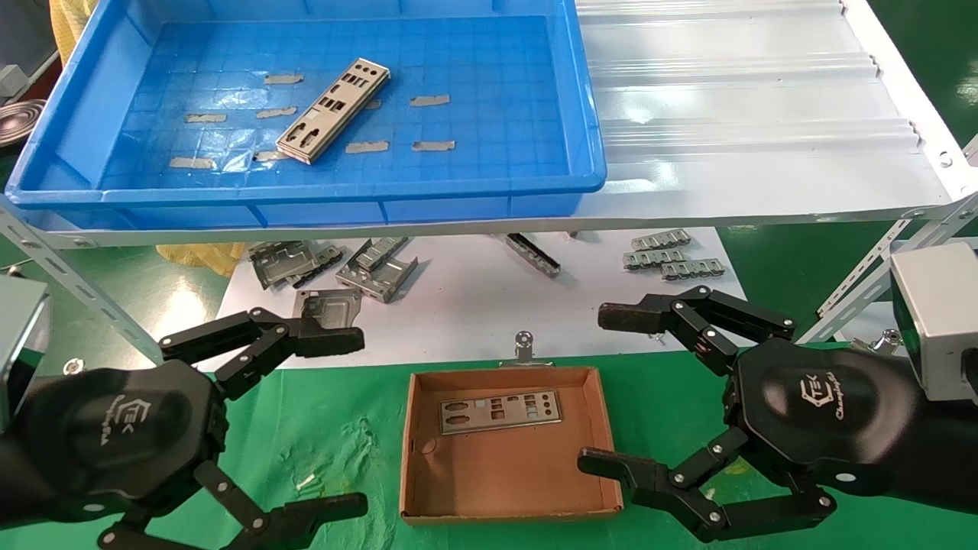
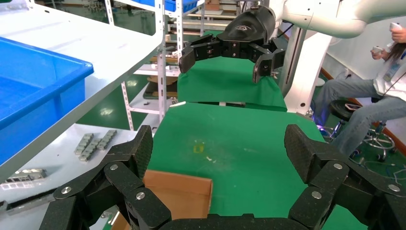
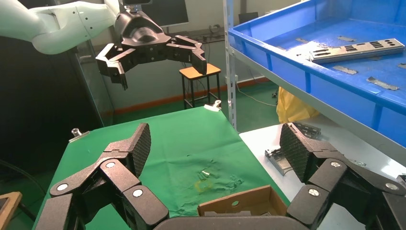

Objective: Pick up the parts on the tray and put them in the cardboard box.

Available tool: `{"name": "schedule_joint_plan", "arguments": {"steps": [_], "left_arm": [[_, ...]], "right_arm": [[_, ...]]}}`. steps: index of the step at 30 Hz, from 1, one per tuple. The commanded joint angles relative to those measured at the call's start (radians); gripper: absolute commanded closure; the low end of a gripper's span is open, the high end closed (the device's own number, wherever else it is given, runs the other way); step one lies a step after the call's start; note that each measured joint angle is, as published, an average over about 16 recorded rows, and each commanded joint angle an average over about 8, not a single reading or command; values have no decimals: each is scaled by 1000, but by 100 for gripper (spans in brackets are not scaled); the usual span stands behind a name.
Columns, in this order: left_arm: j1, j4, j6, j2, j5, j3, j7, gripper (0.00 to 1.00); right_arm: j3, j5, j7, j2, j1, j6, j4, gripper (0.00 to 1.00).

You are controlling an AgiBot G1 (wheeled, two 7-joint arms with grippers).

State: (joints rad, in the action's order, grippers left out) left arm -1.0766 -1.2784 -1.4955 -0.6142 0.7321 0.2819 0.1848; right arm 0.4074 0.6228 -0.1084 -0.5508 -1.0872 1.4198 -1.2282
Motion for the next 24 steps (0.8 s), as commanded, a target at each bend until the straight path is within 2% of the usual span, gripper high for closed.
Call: {"name": "schedule_joint_plan", "arguments": {"steps": [1,24], "left_arm": [[0,0,0,0,0,0,0,0],[0,0,0,0,0,0,0,0]], "right_arm": [[0,0,0,0,0,0,0,0],[0,0,0,0,0,0,0,0]]}}
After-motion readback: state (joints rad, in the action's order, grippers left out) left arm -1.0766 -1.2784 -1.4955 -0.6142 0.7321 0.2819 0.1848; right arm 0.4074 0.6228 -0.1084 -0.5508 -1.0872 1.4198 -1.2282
